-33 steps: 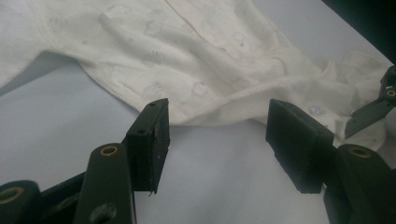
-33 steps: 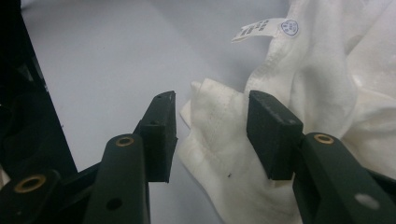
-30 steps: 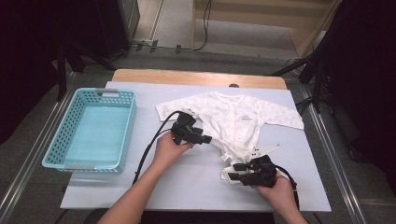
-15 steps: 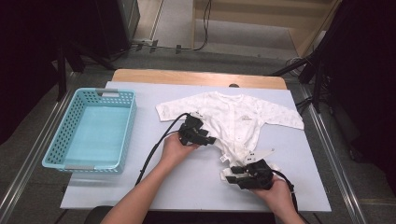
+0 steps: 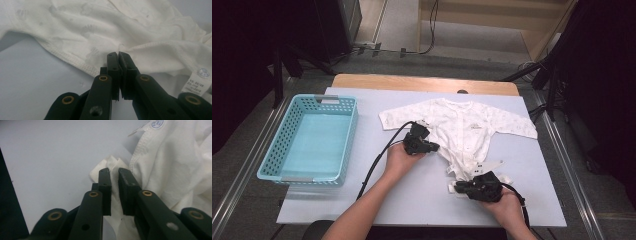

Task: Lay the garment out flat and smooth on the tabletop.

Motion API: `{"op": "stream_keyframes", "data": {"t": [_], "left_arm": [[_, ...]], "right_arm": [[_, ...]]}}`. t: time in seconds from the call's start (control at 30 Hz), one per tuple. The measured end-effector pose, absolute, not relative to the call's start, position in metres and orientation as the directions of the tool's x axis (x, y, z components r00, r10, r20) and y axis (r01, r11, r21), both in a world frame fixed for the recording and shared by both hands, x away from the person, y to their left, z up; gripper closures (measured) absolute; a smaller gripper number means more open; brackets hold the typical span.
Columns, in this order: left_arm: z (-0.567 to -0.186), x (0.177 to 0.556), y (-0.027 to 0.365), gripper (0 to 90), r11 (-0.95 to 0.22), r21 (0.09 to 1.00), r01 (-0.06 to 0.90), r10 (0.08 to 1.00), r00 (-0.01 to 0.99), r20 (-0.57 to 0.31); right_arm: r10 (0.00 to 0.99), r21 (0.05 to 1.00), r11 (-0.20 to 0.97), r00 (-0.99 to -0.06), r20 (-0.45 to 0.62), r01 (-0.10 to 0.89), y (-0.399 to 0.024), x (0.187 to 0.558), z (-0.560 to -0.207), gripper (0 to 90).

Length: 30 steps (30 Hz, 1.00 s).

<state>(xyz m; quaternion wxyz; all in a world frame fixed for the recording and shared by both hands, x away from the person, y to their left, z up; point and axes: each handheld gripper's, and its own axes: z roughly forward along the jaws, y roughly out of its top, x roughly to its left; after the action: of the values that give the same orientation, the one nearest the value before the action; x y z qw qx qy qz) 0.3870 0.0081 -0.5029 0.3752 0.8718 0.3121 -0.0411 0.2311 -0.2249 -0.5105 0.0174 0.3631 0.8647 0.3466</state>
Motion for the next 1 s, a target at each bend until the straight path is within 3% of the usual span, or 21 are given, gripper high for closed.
{"op": "stream_keyframes", "data": {"t": [0.17,0.63,1.0], "left_arm": [[-0.494,0.390,0.016,88.7,-0.500,0.647,0.576,0.517,0.798,-0.311],[-0.470,0.397,0.040,88.5,-0.444,0.684,0.580,0.546,0.780,-0.307],[-0.469,0.402,0.049,88.8,-0.429,0.677,0.598,0.572,0.760,-0.309]], "right_arm": [[0.631,0.591,0.513,-0.741,0.232,0.622,-0.222,0.231,-0.502,83.0],[0.511,0.675,0.477,-0.803,0.307,0.562,-0.221,0.210,-0.475,82.5],[0.458,0.640,0.539,-0.828,0.324,0.548,-0.214,0.204,-0.476,80.2]]}}
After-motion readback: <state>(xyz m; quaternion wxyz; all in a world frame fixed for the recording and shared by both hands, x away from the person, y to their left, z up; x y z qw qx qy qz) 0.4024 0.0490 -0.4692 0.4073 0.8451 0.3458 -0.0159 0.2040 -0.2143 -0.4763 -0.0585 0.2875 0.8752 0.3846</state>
